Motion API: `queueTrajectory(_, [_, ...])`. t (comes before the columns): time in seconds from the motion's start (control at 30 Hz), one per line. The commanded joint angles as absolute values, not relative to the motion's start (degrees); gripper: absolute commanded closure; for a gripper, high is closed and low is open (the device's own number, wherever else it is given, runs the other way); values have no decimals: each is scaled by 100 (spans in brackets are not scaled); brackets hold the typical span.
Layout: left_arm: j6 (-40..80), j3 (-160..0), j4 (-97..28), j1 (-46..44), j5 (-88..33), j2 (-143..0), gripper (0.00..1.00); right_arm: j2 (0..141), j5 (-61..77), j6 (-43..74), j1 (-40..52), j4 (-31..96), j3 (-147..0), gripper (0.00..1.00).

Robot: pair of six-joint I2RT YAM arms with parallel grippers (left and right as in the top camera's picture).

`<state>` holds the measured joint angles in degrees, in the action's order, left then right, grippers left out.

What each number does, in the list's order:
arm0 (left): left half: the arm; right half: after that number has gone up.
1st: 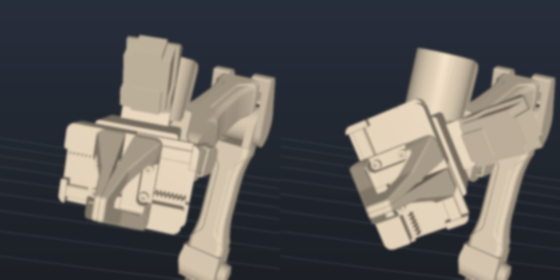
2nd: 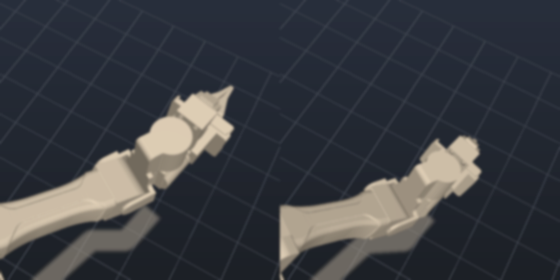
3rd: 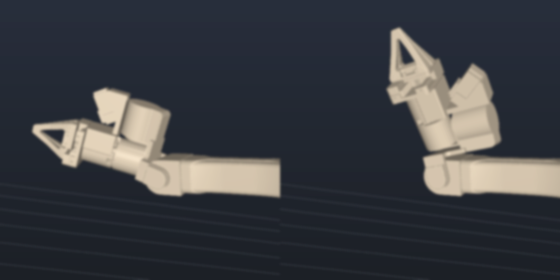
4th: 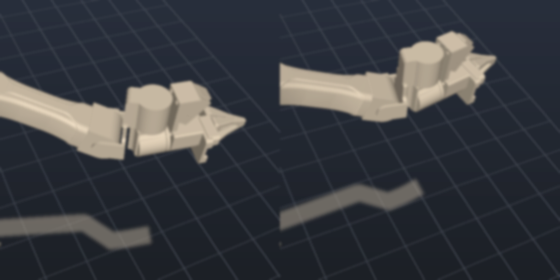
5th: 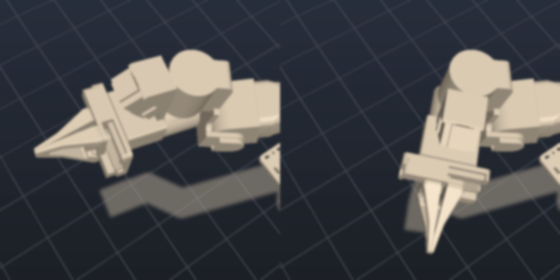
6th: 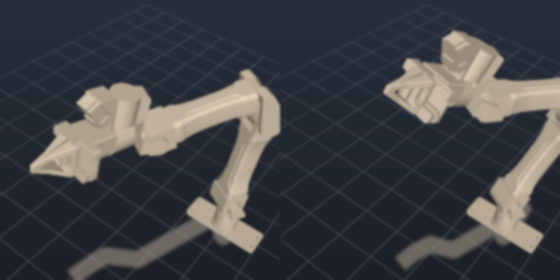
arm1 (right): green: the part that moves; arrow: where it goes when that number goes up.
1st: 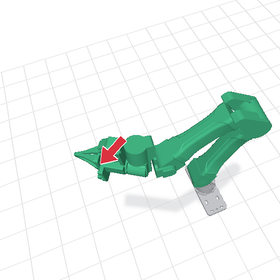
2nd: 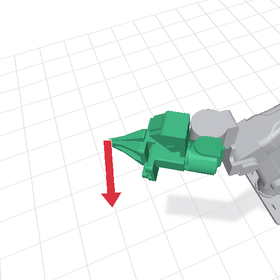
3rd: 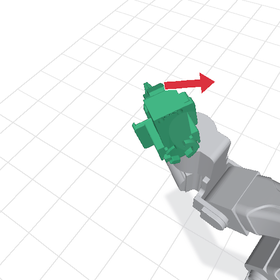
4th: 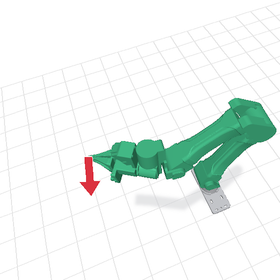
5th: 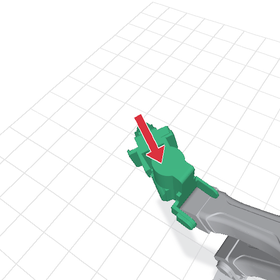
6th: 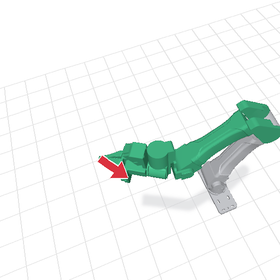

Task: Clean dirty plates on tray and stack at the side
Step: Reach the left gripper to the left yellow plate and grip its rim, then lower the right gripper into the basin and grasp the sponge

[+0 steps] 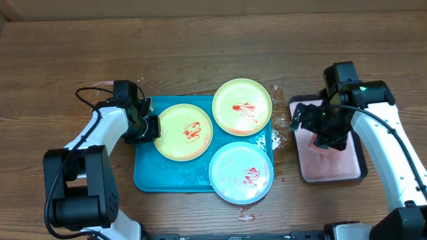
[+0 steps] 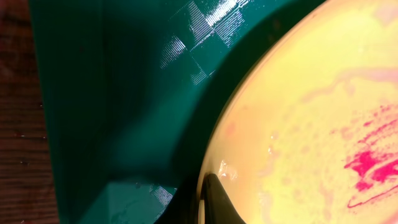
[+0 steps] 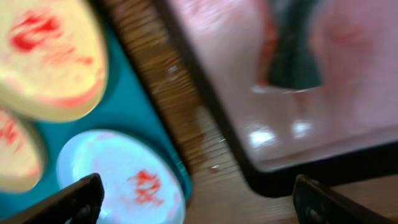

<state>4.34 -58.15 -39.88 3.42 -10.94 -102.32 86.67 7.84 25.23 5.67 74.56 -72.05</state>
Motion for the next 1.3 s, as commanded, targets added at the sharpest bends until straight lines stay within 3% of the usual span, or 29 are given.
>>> queueTrajectory(0.0, [478, -5642, -4086, 373, -320, -10571, 96, 8615, -578, 3830, 561, 7363, -7188, 0])
queueTrajectory(0.33, [342, -5642, -3959, 379, -598, -10571, 96, 8976, -421, 3905, 561, 6958, -6805, 0])
queueTrajectory(0.47, [344, -5642, -3944, 386, -602, -10571, 91, 9004, -421, 3907, 561, 6943, -6794, 0])
queueTrajectory(0.6, [429, -5642, -3964, 386, -591, -10571, 96, 9004, -425, 3907, 558, 6899, -6788, 0])
queueTrajectory(0.7, [427, -5640, -3953, 384, -598, -10571, 96, 9015, -454, 3929, 458, 6855, -6788, 15])
queueTrajectory(0.77, [427, -5640, -3942, 384, -602, -10571, 96, 9030, -464, 3992, 301, 6814, -6785, 40])
queueTrajectory(0.83, [429, -5640, -3924, 384, -611, -10571, 96, 9056, -443, 4073, 99, 6768, -6785, 48])
queueTrajectory(0.97, [429, -5642, -3916, 384, -626, -10571, 96, 9113, -443, 4025, -246, 6683, -6744, 49])
queueTrajectory(1.03, [429, -5640, -3909, 384, -639, -10571, 96, 9181, -412, 3699, -397, 6458, -6604, 40])
queueTrajectory(1.1, [425, -5640, -3887, 384, -722, -10571, 96, 9223, -274, 3378, -403, 6219, -6431, 39])
queueTrajectory(1.27, [425, -5640, -3826, 384, -753, -10571, 96, 9400, 161, 2969, -392, 5507, -5907, 48])
